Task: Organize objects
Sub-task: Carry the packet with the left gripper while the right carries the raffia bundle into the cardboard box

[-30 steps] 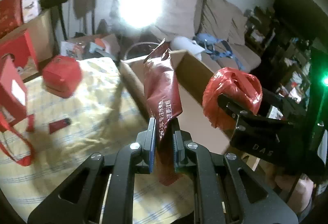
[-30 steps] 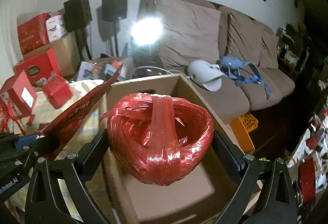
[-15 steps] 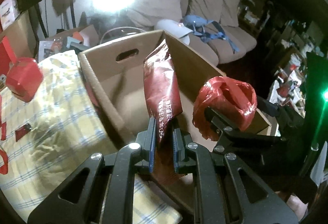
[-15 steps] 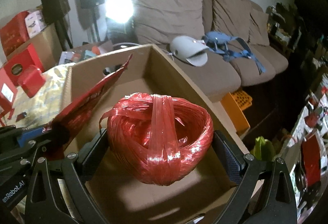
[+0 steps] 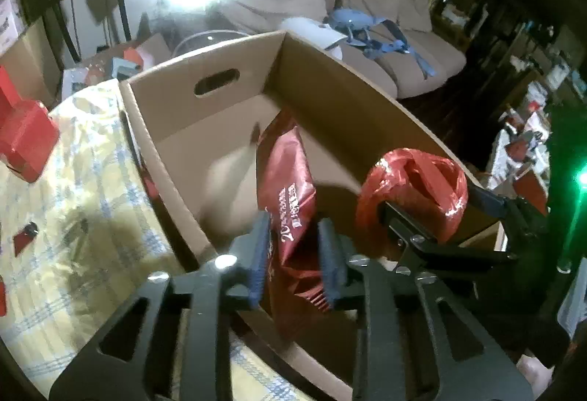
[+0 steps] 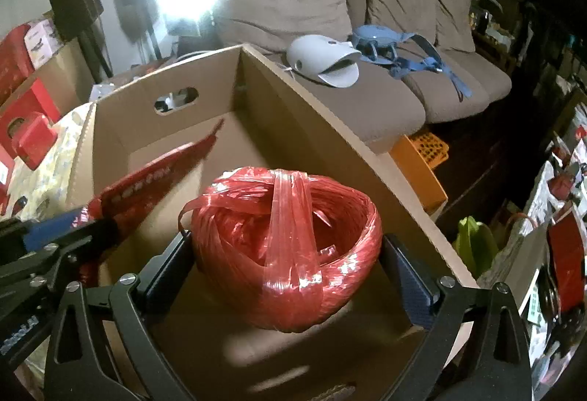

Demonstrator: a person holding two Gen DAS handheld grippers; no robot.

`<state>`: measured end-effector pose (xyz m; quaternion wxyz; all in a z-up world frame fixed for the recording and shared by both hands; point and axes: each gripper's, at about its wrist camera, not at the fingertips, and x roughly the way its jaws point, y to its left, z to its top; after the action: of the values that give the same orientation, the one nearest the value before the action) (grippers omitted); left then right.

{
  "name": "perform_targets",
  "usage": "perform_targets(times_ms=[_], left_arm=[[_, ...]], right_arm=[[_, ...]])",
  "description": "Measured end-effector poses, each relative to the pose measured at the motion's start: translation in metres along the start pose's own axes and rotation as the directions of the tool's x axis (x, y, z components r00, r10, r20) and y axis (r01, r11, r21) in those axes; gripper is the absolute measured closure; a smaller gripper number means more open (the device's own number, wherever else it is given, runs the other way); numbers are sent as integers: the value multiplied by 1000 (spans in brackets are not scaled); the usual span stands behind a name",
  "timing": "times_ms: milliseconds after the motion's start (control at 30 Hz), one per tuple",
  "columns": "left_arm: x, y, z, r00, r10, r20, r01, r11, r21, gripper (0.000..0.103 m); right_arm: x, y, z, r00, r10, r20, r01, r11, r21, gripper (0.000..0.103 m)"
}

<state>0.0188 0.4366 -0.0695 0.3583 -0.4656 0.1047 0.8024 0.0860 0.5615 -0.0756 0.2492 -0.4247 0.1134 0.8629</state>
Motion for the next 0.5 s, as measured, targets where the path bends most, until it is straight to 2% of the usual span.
perform_targets(times_ms=[133,267,500], left_arm=[[-9,5,-1,1000,4,18,-3,1000,-17,47],[-21,12,-1,1000,6,26,-5,1000,-31,36],[-51,41,-8,998,38,55,-34,997,-71,14]], right_arm=[[-3,-2,0,1000,-8,-4,8,1000,-2,3],[-17,2,6,1000,-13,23,13,1000,-8,1],[-41,26,18,998,40,46,-38,999,-29,1]])
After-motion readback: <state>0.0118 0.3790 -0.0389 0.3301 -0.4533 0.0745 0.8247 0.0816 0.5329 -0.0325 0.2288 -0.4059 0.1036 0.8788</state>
